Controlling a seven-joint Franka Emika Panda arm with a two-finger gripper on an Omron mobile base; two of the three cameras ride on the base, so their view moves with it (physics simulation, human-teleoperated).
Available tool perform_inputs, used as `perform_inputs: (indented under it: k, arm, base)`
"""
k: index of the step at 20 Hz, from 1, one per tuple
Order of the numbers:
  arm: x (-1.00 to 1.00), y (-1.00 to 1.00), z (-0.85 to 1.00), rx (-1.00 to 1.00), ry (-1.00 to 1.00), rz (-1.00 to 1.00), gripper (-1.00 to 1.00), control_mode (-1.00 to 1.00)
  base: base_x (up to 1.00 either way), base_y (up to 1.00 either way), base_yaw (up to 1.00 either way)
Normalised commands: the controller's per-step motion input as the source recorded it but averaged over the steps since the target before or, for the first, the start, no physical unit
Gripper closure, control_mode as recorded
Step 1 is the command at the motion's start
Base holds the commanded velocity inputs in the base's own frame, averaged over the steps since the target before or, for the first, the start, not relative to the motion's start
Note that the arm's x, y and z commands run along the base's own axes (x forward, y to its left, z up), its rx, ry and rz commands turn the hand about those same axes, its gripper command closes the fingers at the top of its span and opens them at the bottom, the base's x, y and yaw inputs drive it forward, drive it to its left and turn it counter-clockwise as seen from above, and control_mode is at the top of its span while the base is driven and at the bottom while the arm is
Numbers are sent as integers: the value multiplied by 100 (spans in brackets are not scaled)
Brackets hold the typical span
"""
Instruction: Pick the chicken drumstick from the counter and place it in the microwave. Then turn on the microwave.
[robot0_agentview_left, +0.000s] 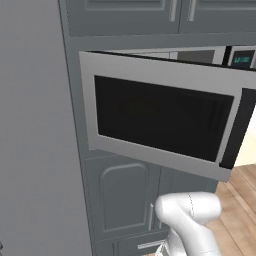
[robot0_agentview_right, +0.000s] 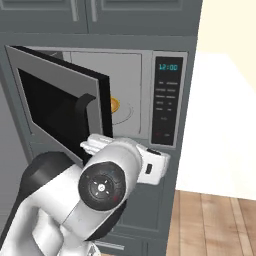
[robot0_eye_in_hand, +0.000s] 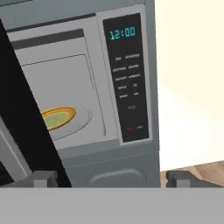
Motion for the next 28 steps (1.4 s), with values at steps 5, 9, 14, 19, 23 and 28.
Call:
perform_inputs:
  k: [5, 9, 14, 19, 23, 28]
  arm:
    - [36, -4, -15, 30, 0, 15, -100, -100]
    - [33, 2, -33, 33, 0, 10, -100, -100]
    - [30, 6, -16, 34, 0, 7, -100, -100]
    - [42, 1, 0, 32, 11, 3, -100, -100]
    - [37, 10, 0, 24, 24, 3, -100, -100]
    - [43, 17, -8, 24, 26, 4, -100, -100]
  base:
    - [0, 0, 0]
    - [0, 0, 0]
    - [0, 0, 0]
    - [0, 0, 0]
    - [0, 0, 0]
    - [0, 0, 0]
